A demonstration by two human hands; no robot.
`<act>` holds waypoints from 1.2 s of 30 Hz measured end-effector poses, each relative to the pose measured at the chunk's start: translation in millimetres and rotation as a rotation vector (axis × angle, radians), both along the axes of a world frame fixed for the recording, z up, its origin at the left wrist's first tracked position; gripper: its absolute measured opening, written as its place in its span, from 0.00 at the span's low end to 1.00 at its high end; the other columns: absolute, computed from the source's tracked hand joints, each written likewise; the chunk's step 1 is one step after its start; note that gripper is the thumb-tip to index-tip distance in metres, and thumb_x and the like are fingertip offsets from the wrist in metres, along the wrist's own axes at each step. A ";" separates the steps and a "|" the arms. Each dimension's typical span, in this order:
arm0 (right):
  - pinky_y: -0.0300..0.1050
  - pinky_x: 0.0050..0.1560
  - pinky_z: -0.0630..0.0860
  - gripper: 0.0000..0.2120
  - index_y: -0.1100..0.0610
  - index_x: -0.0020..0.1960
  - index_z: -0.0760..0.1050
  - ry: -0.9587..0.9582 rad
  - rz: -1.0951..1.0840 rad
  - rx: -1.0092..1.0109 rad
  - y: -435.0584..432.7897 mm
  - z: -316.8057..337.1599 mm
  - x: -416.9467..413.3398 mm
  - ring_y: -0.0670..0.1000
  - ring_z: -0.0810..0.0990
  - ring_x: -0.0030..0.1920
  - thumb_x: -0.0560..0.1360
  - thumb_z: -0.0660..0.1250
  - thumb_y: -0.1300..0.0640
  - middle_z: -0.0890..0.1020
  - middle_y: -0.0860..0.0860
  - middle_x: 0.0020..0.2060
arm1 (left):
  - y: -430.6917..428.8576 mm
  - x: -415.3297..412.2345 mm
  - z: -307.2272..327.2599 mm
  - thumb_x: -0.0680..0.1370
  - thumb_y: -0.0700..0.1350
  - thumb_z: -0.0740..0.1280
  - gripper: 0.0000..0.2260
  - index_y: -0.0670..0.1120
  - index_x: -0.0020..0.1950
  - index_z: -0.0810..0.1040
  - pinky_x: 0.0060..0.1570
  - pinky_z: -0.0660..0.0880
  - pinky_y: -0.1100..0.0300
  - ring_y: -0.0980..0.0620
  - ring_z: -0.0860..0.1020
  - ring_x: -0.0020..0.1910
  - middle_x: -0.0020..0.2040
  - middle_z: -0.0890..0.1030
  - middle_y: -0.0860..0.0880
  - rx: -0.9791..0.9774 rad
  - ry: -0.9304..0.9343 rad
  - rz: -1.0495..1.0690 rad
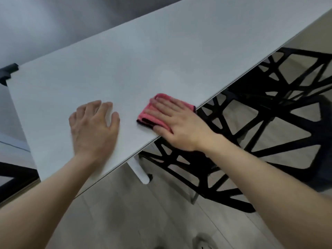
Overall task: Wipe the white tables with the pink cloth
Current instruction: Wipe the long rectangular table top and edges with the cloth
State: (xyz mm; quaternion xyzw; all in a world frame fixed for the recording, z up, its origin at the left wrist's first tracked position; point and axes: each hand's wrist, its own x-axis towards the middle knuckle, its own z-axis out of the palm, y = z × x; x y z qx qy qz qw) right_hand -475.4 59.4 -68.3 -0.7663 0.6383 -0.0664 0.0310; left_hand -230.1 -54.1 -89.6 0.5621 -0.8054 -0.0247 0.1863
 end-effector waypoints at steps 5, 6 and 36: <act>0.59 0.86 0.41 0.39 0.58 0.88 0.53 -0.005 -0.831 0.009 -24.6 -1.2 -94.9 0.60 0.47 0.87 0.84 0.41 0.37 0.52 0.62 0.87 | -1.6 -3.7 1.1 0.84 0.62 0.57 0.19 0.55 0.67 0.79 0.73 0.65 0.39 0.40 0.71 0.72 0.71 0.78 0.47 0.010 -0.033 0.022; 0.59 0.86 0.40 0.37 0.59 0.88 0.53 0.001 -0.799 0.010 -33.8 -0.3 -73.1 0.61 0.47 0.87 0.85 0.43 0.39 0.52 0.63 0.87 | -1.9 -6.8 3.1 0.84 0.63 0.56 0.20 0.54 0.66 0.79 0.72 0.66 0.39 0.39 0.72 0.70 0.69 0.78 0.46 0.016 -0.042 0.033; 0.53 0.86 0.41 0.31 0.51 0.87 0.60 -0.019 0.414 0.039 -58.0 6.7 -114.8 0.53 0.51 0.87 0.87 0.52 0.40 0.59 0.53 0.87 | -27.7 -159.1 6.4 0.84 0.51 0.62 0.15 0.54 0.70 0.77 0.72 0.66 0.41 0.42 0.70 0.70 0.66 0.76 0.49 -0.011 -0.040 0.133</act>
